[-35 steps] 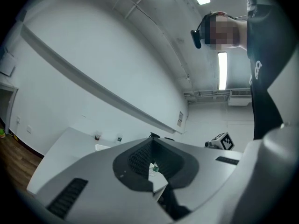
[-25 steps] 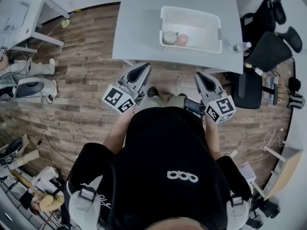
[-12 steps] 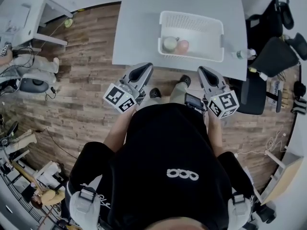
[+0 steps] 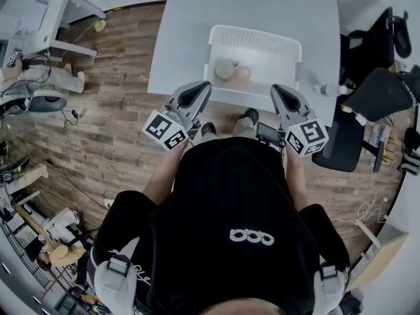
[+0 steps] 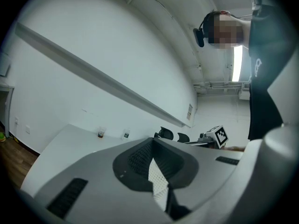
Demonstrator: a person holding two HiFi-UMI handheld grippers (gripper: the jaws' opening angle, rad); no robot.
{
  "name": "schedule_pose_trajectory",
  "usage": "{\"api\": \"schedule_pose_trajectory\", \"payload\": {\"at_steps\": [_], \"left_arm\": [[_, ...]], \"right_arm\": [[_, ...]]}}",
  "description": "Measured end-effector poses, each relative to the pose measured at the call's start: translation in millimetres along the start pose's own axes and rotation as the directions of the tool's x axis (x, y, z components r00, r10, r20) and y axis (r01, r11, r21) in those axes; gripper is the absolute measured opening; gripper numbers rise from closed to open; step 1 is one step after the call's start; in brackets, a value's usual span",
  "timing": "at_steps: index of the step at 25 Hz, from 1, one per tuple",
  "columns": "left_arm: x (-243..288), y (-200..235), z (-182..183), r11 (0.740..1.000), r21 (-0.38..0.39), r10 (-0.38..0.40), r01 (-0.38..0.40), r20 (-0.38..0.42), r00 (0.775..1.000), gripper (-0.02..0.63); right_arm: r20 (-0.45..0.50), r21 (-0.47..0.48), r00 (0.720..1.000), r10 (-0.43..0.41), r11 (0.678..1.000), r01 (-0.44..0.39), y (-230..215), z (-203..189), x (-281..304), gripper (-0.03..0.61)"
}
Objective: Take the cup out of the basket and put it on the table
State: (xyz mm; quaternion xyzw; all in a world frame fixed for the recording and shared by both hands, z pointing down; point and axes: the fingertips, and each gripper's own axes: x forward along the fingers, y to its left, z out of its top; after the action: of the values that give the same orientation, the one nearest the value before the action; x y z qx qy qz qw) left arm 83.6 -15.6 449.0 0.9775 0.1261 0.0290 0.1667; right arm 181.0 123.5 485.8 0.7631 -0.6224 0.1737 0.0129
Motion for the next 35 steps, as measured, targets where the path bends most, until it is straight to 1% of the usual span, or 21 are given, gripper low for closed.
{"api": "schedule_pose_trajectory", "payload": {"at_steps": [2, 5, 10, 13, 18, 24, 30, 32, 35], "left_arm": [[13, -1, -1, 1.0, 0.004, 0.014, -0.014, -0.004, 1.0, 0.008], [29, -5, -3, 0.999, 0.006, 0.037, -0.037, -0.006, 0.999, 0.008], [55, -14, -8, 0.998, 0.01, 0.067, -0.067, -0.017, 0.998, 0.008], [71, -24, -14, 0.997, 0.011, 0.075, -0.075, -0.029, 0.997, 0.008], [89, -38, -20, 0.997, 0.028, 0.073, -0.072, -0.04, 0.997, 0.008], [96, -32, -22, 0.999, 0.017, 0.05, -0.049, -0.038, 0.998, 0.008], [94, -7, -16, 0.999, 0.011, 0.031, -0.031, -0.029, 0.999, 0.008], [89, 5, -11, 0.999, 0.01, 0.033, -0.033, -0.026, 0.999, 0.008], [79, 22, -1, 0.999, 0.013, 0.04, -0.039, -0.014, 0.999, 0.008]], "right_arm": [[0.001, -0.002, 1.0, 0.021, 1.0, -0.021, -12, 1, 0, 0.026], [0.001, -0.01, 0.997, 0.082, 0.997, -0.081, -22, 1, -2, 0.026], [-0.056, -0.017, 0.982, 0.181, 0.983, -0.182, -33, -8, -3, 0.026], [-0.07, -0.02, 0.976, 0.207, 0.978, -0.209, -45, -13, -8, 0.026], [-0.054, -0.021, 0.977, 0.209, 0.977, -0.21, -66, -9, -16, 0.026], [-0.051, -0.017, 0.986, 0.161, 0.987, -0.162, -79, -8, -17, 0.026], [-0.081, -0.023, 0.988, 0.133, 0.99, -0.136, -77, -9, 4, 0.026], [-0.1, -0.034, 0.985, 0.14, 0.989, -0.144, -70, -8, 19, 0.026], [-0.14, -0.054, 0.975, 0.175, 0.981, -0.184, -58, -9, 49, 0.026]]}}
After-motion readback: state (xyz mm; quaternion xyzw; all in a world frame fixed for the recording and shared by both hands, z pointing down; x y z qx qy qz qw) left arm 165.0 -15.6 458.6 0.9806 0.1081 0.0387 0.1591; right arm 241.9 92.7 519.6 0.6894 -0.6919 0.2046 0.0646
